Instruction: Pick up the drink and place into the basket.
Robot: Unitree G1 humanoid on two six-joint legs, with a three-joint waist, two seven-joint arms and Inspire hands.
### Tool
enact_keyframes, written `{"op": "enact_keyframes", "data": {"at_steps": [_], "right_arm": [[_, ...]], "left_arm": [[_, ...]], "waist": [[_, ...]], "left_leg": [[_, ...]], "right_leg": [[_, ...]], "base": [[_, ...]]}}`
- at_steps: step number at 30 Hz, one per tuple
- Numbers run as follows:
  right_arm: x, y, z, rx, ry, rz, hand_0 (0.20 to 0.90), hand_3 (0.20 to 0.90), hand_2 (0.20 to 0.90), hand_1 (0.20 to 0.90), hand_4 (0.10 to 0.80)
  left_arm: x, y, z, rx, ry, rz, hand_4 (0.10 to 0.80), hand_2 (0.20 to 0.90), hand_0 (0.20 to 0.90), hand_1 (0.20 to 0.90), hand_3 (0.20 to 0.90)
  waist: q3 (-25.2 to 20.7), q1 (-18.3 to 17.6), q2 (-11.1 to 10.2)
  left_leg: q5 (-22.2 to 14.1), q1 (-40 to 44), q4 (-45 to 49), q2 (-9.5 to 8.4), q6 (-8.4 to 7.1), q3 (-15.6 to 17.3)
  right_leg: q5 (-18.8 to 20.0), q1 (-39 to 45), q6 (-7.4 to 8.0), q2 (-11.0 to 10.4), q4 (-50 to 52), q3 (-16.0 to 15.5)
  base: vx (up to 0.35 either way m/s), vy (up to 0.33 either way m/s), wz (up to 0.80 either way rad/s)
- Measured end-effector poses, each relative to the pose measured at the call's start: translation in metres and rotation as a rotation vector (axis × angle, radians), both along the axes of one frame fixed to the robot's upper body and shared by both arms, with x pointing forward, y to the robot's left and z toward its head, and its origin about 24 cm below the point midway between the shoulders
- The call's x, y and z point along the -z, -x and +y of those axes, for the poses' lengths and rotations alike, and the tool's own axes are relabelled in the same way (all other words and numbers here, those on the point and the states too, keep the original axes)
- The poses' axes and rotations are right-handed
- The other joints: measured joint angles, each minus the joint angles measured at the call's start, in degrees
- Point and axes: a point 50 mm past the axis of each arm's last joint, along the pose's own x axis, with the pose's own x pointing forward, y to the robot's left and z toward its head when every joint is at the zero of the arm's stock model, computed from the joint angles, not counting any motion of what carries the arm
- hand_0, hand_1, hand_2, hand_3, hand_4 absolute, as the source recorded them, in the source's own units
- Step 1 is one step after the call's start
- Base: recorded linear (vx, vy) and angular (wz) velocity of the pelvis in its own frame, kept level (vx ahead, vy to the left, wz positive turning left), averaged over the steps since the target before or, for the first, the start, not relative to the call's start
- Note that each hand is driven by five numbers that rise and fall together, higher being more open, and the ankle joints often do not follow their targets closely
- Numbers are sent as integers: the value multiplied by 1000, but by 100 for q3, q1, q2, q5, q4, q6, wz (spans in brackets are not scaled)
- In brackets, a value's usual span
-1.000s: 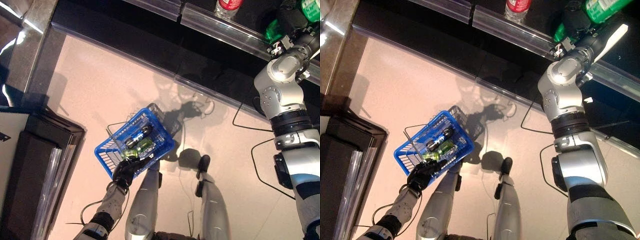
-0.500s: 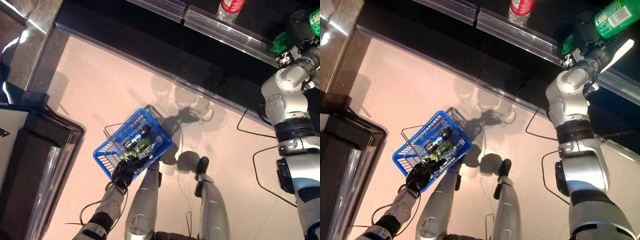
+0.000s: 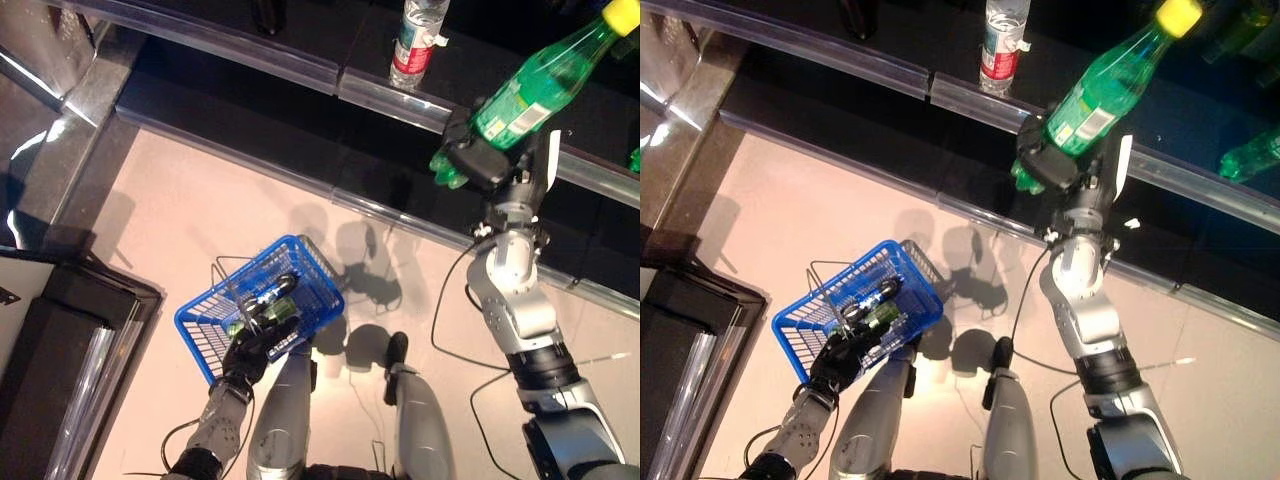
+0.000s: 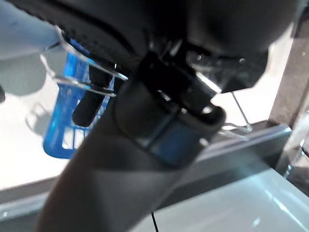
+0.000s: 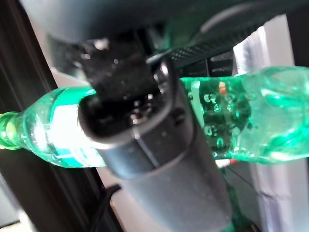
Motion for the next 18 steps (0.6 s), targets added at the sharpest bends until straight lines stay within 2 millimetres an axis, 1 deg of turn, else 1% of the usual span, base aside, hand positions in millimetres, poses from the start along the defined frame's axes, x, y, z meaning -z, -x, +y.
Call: {"op": "enact_keyframes", "data": {"at_steps": [4, 5, 7, 10, 11, 14, 15, 16, 17, 18], "right_arm": [[17, 17, 17, -155, 28, 26, 300, 200, 300, 300, 100], [19, 18, 20, -177, 35, 28, 300, 200, 300, 300, 100], [24, 25, 33, -283, 68, 35, 300, 200, 300, 300, 100], [30, 30, 47, -375, 99, 49, 300, 200, 300, 300, 100], [33, 31, 55, -419, 112, 58, 300, 200, 300, 300, 100], [41, 35, 69, -488, 123, 87, 300, 200, 300, 300, 100], [44, 37, 74, -509, 121, 101, 300, 200, 300, 300, 100], [49, 40, 78, -529, 118, 118, 300, 200, 300, 300, 100], [52, 41, 83, -552, 113, 133, 300, 200, 300, 300, 100], [55, 43, 89, -574, 109, 147, 300, 200, 300, 300, 100]], "left_arm": [[-6, 10, -2, 22, 13, -30, 100, 300, 300, 300, 200], [-8, 10, -2, 25, 16, -38, 100, 300, 300, 300, 200], [-16, 10, -6, 46, 30, -71, 100, 300, 300, 300, 200], [-23, 8, -12, 74, 51, -97, 100, 300, 300, 300, 200], [-28, 7, -15, 97, 60, -110, 100, 300, 300, 300, 200], [-36, 6, -20, 156, 59, -127, 100, 300, 300, 300, 200], [-39, 5, -22, 176, 61, -134, 100, 300, 300, 300, 200], [-40, 5, -25, 198, 57, -138, 100, 300, 300, 300, 200], [-42, 6, -27, 220, 56, -140, 100, 300, 300, 300, 200], [-45, 6, -29, 238, 59, -145, 100, 300, 300, 300, 200]], "waist": [[-2, -78, -3], [-1, -93, -3], [-2, -127, -1], [-2, -123, -2], [-2, -104, -1], [-2, -35, 0], [-2, 10, 0], [-3, 67, 0], [-3, 127, 0], [-4, 175, 3]], "left_leg": [[1, 231, -135, 10, -2, 4], [3, 258, -165, 13, -4, 4], [4, 371, -246, 23, -4, 2], [32, 493, -345, 28, 4, -13], [27, 554, -397, 27, -6, -17], [14, 710, -491, 21, -29, -82], [11, 761, -495, 13, -38, -131], [3, 827, -498, 12, -88, -162], [-19, 887, -511, 9, -93, -185], [-39, 929, -516, -2, -99, -237]], "right_leg": [[-14, 179, 14, 8, -42, 4], [-16, 199, 16, 8, -49, 3], [-47, 273, 17, 17, -54, 0], [-108, 374, 7, 28, -56, -19], [-152, 429, 4, 25, -57, -49], [-229, 592, 6, 5, -52, -164], [-275, 673, 4, -2, -50, -197], [-323, 750, 6, -3, -46, -204], [-368, 829, 18, -5, -41, -231], [-420, 889, 20, -20, -28, -318]], "base": [[61, 20, -3], [57, 26, -2], [64, 21, -1], [70, 13, 4], [98, 7, 10], [96, -2, 18], [76, -21, 20], [76, -28, 21], [76, -33, 22], [53, -28, 28]]}}
